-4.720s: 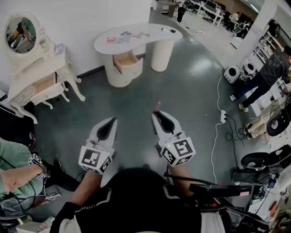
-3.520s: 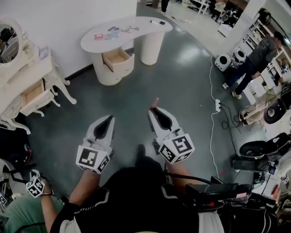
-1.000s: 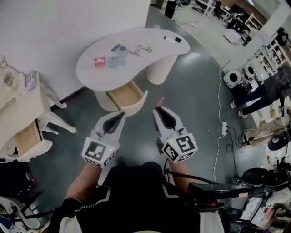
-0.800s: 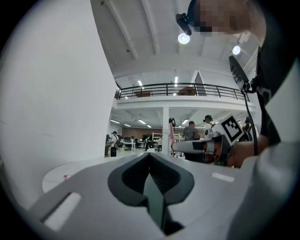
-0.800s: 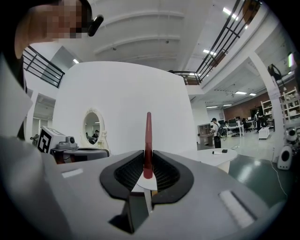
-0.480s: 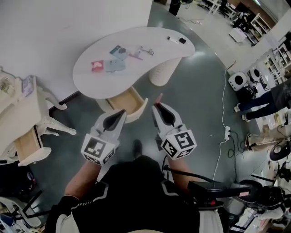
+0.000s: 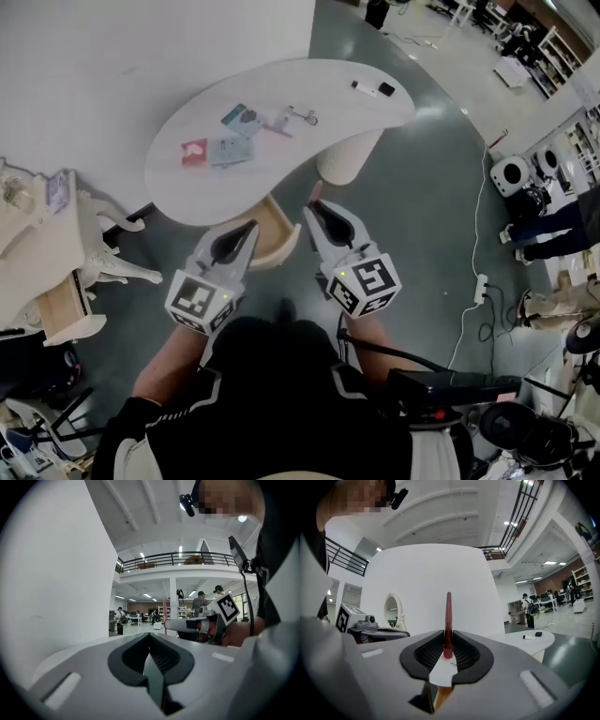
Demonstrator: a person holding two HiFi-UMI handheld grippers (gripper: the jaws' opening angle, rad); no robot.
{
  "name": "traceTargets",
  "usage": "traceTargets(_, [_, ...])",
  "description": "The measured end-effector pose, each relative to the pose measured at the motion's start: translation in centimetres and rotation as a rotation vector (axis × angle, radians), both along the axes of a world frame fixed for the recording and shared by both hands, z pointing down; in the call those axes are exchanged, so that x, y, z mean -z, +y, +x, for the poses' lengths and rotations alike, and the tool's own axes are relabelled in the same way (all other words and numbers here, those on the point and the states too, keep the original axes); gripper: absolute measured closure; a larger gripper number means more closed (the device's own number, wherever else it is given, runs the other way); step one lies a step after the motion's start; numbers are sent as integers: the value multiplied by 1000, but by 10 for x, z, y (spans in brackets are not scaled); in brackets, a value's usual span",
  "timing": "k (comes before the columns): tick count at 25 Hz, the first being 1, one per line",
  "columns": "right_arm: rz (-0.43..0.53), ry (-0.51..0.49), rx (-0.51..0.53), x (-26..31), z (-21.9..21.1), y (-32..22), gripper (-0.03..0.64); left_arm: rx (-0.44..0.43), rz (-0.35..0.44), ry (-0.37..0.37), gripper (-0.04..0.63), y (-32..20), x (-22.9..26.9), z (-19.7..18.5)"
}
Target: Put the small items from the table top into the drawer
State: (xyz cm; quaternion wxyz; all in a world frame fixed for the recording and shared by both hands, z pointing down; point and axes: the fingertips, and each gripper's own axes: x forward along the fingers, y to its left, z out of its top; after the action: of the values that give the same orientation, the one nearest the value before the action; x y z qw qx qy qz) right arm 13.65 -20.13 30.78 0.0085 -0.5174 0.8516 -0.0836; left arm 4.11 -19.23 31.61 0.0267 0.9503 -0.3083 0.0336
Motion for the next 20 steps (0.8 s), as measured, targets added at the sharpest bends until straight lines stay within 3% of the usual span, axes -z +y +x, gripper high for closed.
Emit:
traceTargets(10, [-111,103,149,-56,-17,-73,556,70,-68,-41,595,-54,-45,-13])
traceTargets(20, [-271,297,286,-160,-57,-109,557,3,-123,-97,595,-89,-112,-29])
